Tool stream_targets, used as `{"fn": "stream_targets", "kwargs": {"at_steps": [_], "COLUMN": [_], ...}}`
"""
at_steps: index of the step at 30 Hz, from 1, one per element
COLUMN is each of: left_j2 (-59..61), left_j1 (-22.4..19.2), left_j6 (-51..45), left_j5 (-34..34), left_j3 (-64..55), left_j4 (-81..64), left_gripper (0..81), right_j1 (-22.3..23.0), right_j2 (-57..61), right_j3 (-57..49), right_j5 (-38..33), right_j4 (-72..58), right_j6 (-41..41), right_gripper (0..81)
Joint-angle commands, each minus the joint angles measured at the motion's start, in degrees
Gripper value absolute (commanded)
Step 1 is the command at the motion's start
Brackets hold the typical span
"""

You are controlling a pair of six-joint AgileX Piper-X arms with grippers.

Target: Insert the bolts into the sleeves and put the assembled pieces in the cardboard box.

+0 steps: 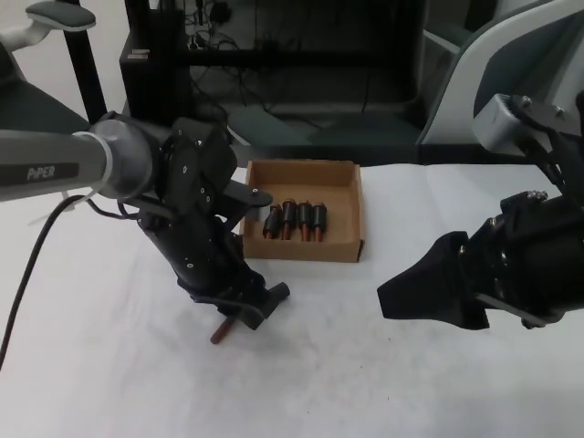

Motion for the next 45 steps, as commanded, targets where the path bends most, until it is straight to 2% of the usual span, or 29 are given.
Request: {"fn": "stream_targets", "kwargs": {"at_steps": [1, 7, 8, 11, 14, 25, 30, 39, 45], "left_j2": [0.5, 2.5, 2.5, 2.5, 2.5, 2.2, -0.9, -15.5, -28.0], "left_j1": [0.0, 0.0, 0.0, 0.0, 0.0, 0.0, 0.1, 0.1, 0.1], "left_j6": [-0.2, -0.2, -0.2, -0.2, -0.2, 1.5, 1.5, 1.5, 1.0], "left_j5": [-0.1, -0.1, -0.1, -0.1, -0.1, -5.6, -5.9, -6.3, -7.0], "left_j3": [-0.4, -0.4, -0.4, -0.4, -0.4, -0.5, -0.5, 3.2, 11.8], "left_j4": [-0.6, -0.9, -1.2, -2.3, -2.3, 3.5, 6.7, 9.0, 8.5], "left_gripper": [49.7, 49.4, 47.5, 29.5, 0.6, 1.7, 1.7, 1.7, 1.7], "right_j1": [0.0, 0.0, 0.0, 0.0, 0.0, 0.0, 0.0, 0.0, 0.0], "right_j2": [-0.6, -0.6, -0.6, -0.6, -0.6, -0.6, -0.6, -0.6, -0.6], "right_j3": [-0.2, -0.2, -0.2, -0.2, -0.2, -0.2, -0.2, -0.2, -0.2], "right_j5": [-0.5, -0.5, -0.5, -0.5, -0.5, -0.5, -0.5, -0.5, -0.5], "right_j4": [-0.7, -0.7, -0.7, -0.7, -0.7, -0.7, -0.7, -0.2, -0.2], "right_j6": [-0.5, -0.5, -0.5, -0.5, -0.5, -0.5, -0.5, -2.9, 0.8], "right_gripper": [56.8, 56.8, 56.8, 56.8, 56.8, 56.8, 56.8, 56.8, 56.8]}}
